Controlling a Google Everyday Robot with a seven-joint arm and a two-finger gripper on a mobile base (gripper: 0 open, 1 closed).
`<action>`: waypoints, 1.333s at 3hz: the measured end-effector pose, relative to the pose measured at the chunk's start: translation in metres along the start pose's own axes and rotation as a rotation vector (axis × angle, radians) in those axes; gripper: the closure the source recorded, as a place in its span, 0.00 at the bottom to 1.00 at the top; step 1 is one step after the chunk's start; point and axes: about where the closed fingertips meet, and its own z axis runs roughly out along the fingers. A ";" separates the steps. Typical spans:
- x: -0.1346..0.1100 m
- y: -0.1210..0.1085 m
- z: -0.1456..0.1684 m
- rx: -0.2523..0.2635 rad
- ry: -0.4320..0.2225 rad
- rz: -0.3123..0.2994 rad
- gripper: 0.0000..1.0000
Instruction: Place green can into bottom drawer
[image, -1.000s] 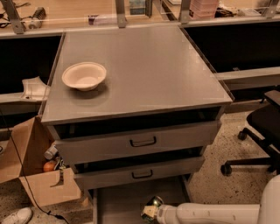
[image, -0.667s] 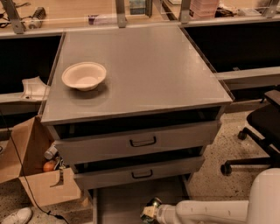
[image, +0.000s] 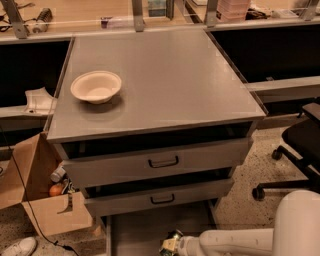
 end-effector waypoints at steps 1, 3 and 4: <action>-0.002 -0.001 0.007 -0.018 0.015 0.018 1.00; 0.003 -0.002 0.036 -0.050 0.114 0.019 1.00; 0.004 0.000 0.039 -0.053 0.124 0.016 1.00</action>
Offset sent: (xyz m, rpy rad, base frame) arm 0.0115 0.0114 -0.0288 0.1048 0.0752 0.0467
